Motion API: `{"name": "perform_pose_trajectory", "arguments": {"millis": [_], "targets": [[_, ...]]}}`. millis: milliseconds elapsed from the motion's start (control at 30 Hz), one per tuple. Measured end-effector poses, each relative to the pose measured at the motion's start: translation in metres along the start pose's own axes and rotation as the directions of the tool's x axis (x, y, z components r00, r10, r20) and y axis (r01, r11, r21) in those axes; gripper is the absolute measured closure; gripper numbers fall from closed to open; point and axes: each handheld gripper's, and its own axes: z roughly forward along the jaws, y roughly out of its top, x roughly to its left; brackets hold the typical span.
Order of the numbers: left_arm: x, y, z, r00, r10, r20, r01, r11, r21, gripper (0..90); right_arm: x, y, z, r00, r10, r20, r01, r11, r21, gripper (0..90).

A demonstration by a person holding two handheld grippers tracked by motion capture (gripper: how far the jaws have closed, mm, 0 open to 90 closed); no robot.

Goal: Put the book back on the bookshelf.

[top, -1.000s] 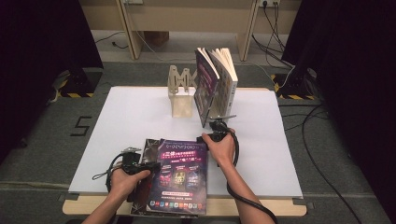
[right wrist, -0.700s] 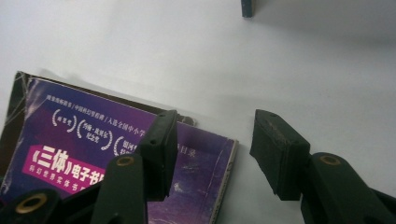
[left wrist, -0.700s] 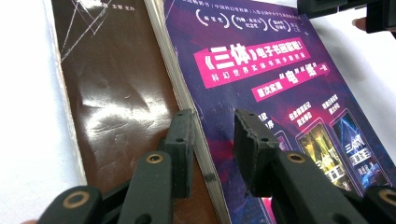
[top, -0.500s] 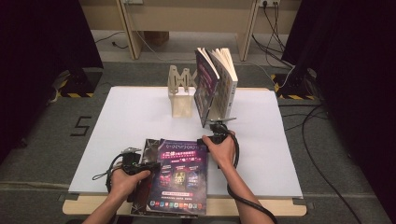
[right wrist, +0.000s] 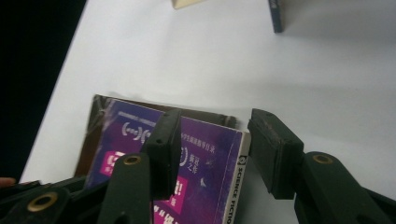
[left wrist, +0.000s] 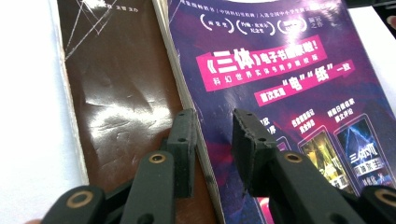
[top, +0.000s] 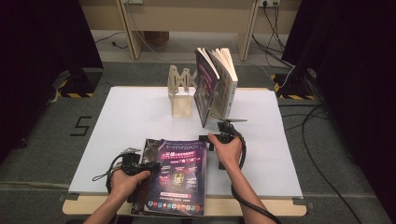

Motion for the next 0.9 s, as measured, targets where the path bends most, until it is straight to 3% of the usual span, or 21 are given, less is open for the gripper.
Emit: {"name": "perform_pose_trajectory", "arguments": {"millis": [400, 633, 800, 900], "targets": [[0.000, 0.000, 0.000, 1.0000, 0.001, 0.002, -0.001, 1.0000, -0.004, 69.6, -0.010, -0.015, 0.003, 0.9995, 0.032, 0.000, -0.032, 0.9981, 0.053, 53.9], [-0.001, -0.002, 0.000, 1.0000, -0.003, -0.005, 0.003, 0.9999, -0.011, 69.7, -0.012, -0.019, -0.008, 0.9901, 0.097, -0.102, -0.095, 0.9953, 0.018, 54.2], [0.000, -0.003, 0.000, 1.0000, -0.007, -0.002, 0.007, 0.9997, -0.023, 69.9, -0.013, -0.025, -0.009, 0.9927, 0.092, -0.078, -0.089, 0.9954, 0.035, 54.2], [0.000, -0.003, 0.000, 1.0000, -0.009, -0.002, 0.009, 0.9997, -0.024, 70.0, -0.015, -0.027, -0.011, 0.9884, 0.111, -0.104, -0.108, 0.9936, 0.032, 54.6]]}}
